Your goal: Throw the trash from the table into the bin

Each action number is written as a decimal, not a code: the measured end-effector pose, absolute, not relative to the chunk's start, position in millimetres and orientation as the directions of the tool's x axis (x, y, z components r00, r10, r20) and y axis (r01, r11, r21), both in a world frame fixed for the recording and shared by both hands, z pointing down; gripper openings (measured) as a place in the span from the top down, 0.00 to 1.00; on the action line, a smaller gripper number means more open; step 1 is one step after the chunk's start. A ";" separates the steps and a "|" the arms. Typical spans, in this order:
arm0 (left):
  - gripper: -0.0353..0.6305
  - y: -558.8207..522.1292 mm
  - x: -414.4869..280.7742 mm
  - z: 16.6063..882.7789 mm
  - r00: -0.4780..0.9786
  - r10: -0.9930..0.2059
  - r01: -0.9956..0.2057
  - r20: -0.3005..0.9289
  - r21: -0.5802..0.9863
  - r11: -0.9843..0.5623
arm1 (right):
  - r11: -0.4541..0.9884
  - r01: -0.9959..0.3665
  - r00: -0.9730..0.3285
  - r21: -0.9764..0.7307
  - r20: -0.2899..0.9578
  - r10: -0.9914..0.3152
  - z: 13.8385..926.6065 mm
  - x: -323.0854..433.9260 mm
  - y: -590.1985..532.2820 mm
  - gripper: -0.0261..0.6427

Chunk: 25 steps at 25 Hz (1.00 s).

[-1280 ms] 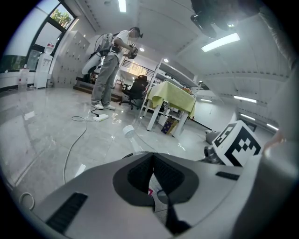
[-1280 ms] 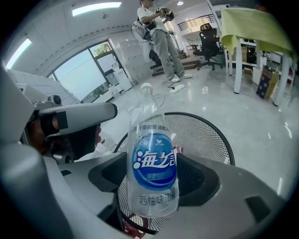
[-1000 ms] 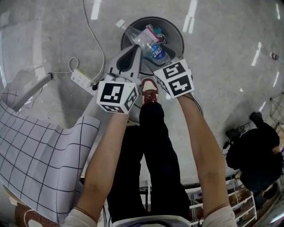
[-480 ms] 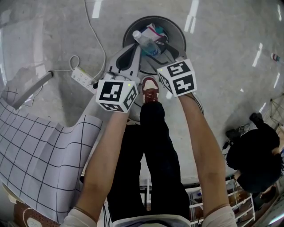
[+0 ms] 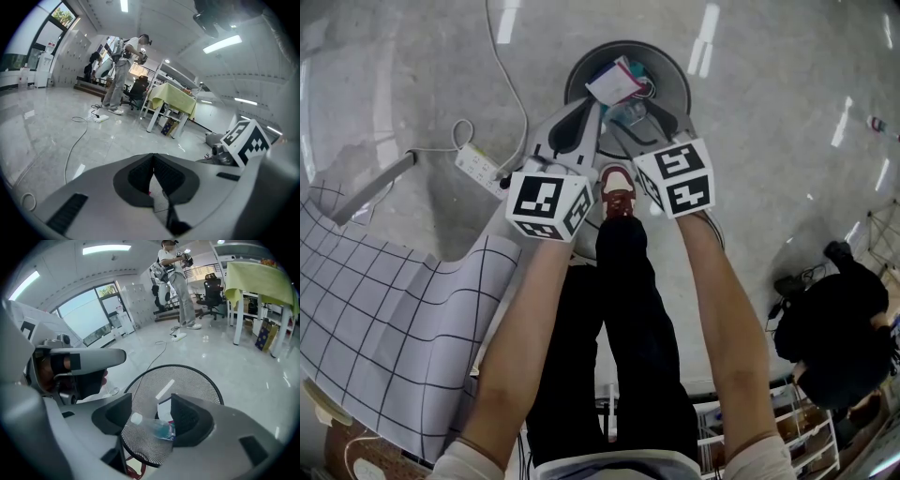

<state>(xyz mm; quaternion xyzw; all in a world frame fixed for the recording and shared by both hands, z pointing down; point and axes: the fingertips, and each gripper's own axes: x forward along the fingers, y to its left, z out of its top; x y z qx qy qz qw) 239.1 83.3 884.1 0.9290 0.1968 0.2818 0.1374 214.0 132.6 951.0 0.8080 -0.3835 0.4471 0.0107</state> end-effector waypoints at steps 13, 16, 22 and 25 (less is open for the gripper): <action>0.94 93.2 238.2 806.6 0.788 0.449 0.310 0.420 0.360 -0.880 | -0.714 -0.653 0.426 -0.255 0.655 -0.624 858.7 226.0 135.4 0.92; 0.94 95.2 240.1 778.6 0.790 0.454 0.315 0.413 0.362 -0.877 | -0.718 -0.651 0.455 -0.246 0.631 -0.629 827.4 229.0 137.0 0.93; 0.94 111.5 239.6 712.8 0.802 0.465 0.340 0.374 0.355 -0.871 | -0.722 -0.652 0.507 -0.231 0.576 -0.642 767.4 220.4 140.9 0.93; 0.94 113.5 238.5 674.8 0.817 0.469 0.353 0.336 0.351 -0.867 | -0.739 -0.641 0.555 -0.207 0.540 -0.633 724.0 217.6 138.7 0.93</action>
